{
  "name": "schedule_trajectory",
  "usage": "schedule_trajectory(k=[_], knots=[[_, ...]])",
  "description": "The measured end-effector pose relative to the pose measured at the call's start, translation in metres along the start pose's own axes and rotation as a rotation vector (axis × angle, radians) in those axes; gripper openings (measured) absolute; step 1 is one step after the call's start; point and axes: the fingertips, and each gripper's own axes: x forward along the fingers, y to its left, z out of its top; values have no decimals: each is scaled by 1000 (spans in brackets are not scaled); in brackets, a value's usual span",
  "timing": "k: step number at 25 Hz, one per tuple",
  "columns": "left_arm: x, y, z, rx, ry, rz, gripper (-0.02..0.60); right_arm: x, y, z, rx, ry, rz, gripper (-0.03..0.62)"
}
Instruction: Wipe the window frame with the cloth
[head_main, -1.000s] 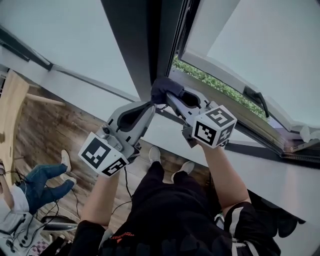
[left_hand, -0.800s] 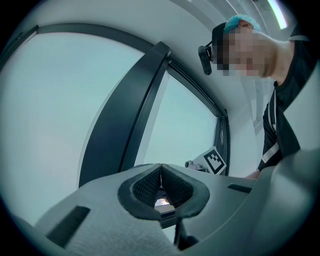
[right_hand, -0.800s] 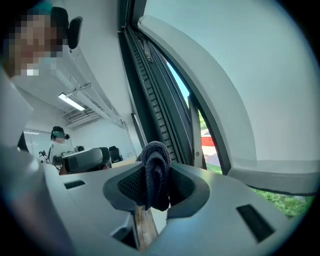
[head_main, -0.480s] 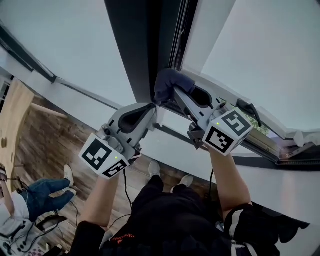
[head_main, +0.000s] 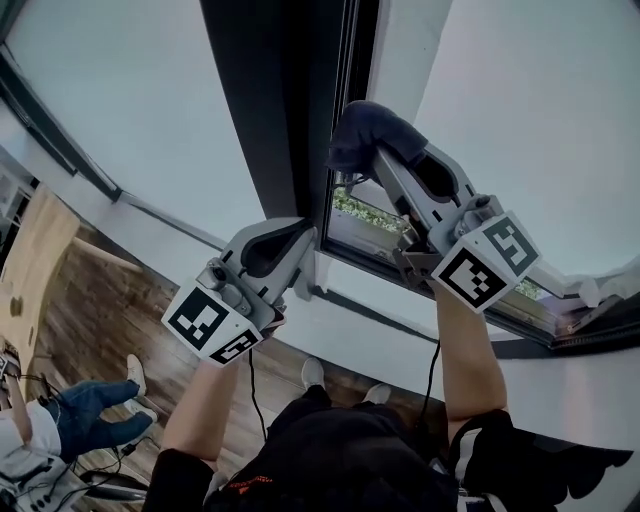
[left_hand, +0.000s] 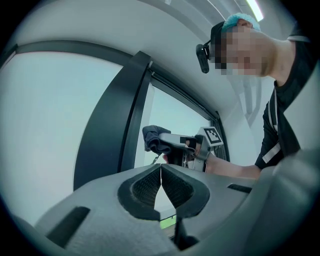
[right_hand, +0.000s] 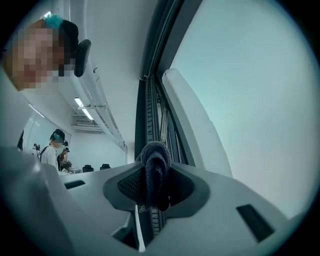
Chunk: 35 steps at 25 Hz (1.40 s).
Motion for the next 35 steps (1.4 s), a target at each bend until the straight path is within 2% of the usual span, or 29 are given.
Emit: schedule_trajectory(k=[5,11,20,30,35], knots=[[16,-6,23,61,-23,-30,20,5,-1,42,-31,-70,30,103],[35,-6,57,128,-57,-44,19,15,-6,80,-75,-107,56,103],[46,-5,91,182,-107,-48,18,29,0,147,-160,-179,86,103],[40,-11,99,225,-153,-47,20,27,15,165,-207,-218,123,103],[41,-13,95,219,-152,-43,20,28,15,165,-211,-219,127,103]])
